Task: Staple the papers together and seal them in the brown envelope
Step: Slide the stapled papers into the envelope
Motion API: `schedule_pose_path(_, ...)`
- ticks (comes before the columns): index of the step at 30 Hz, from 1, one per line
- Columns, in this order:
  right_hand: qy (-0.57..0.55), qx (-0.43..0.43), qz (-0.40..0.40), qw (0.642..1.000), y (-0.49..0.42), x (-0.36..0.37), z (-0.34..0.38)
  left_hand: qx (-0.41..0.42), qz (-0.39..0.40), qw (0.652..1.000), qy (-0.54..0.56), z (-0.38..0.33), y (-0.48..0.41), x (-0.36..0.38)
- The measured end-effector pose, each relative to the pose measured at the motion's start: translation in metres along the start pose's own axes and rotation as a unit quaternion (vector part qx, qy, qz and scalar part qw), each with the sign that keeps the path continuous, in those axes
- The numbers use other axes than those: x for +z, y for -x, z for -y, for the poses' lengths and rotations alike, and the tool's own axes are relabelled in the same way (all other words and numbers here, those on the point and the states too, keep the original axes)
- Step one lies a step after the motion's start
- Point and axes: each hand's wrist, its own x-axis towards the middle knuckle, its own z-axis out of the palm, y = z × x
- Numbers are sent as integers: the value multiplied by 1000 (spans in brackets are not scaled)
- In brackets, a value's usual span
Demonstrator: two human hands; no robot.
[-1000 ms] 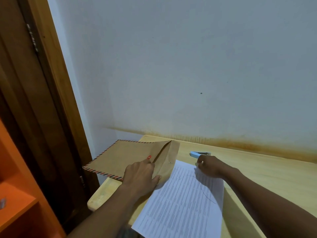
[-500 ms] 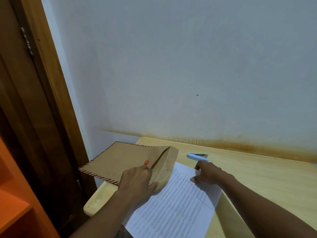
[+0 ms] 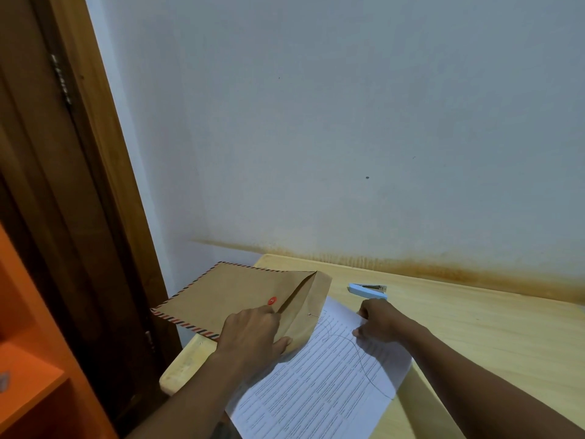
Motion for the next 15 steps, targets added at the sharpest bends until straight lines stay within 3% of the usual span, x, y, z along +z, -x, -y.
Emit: schedule_pose_path(15,-48,-95,16,994,35,-80,-17,-21,-4,1000,10,-6,-4,-11)
